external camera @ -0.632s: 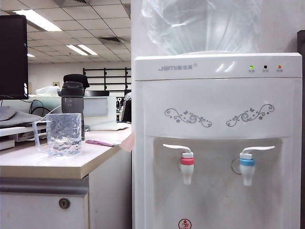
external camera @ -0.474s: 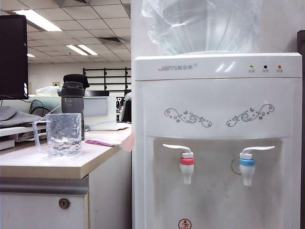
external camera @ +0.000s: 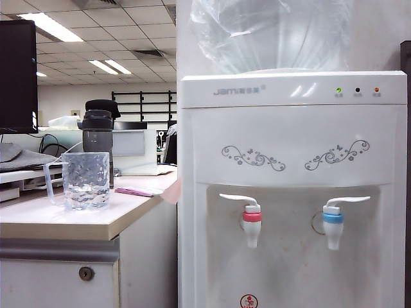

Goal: Pick up the plastic mug from the left desk, go to the cold water outlet of the water dispenser, press the vertical switch to get some water, then put the mug back on the desk.

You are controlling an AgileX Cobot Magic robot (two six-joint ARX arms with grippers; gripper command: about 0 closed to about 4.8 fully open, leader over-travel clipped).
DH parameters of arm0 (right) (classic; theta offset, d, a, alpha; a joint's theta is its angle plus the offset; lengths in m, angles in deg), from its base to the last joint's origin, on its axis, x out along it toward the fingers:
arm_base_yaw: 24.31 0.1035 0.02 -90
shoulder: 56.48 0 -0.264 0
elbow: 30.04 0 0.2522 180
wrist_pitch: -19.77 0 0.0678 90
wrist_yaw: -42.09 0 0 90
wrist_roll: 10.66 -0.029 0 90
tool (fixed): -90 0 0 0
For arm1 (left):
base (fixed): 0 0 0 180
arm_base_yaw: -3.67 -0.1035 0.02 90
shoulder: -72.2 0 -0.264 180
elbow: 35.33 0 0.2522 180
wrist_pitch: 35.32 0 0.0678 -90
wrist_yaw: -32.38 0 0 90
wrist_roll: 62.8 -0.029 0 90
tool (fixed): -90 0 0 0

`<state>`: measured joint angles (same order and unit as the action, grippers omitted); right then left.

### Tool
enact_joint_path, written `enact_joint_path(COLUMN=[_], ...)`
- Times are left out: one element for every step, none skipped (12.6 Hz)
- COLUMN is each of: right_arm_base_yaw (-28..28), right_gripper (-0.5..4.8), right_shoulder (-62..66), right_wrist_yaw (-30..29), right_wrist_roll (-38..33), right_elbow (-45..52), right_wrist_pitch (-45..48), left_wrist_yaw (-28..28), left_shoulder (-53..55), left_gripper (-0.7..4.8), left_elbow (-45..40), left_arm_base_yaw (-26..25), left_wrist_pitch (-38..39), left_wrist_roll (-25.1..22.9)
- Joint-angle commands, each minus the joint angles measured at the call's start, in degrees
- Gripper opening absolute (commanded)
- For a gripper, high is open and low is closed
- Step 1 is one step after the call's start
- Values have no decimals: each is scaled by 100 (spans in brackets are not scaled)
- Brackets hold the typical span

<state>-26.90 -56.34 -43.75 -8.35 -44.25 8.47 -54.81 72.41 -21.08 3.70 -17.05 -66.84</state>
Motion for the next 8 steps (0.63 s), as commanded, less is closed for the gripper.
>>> enact_joint_path(right_arm_base_yaw=[7, 7, 4, 7, 7, 7, 7, 7], right_gripper=[-1, -1, -1, -1, -1, -1, -1, -1], right_shoulder=[0, 0, 2, 20, 310, 782, 1010, 1478], right_wrist_yaw=[-24, -24, -22, -22, -168, -835, -1080, -1429], right_wrist_roll=[-1073, -1128, -1132, -1132, -1130, -1130, -1130, -1130], right_elbow=[-503, -737, -1014, -1329, -2264, -2909, -3130, -3506], right_wrist_pitch=[61, -2, -162, -422, -1207, -1294, -1283, -1255], left_wrist_yaw=[-7, -79, -157, -168, -173, -120, -92, -81], left_shoulder=[-4, -4, -4, -4, 48, 415, 592, 1097], left_gripper=[-6, -6, -6, -6, -6, -6, -6, -6], left_elbow=[0, 20, 68, 195, 529, 787, 868, 1036], left_arm_base_yaw=[-9, -7, -7, -7, -7, 0, 0, 2], left_wrist_pitch=[-573, -752, -802, -752, -664, -675, -699, -933], left_wrist_roll=[267, 457, 625, 837, 918, 933, 979, 1034])
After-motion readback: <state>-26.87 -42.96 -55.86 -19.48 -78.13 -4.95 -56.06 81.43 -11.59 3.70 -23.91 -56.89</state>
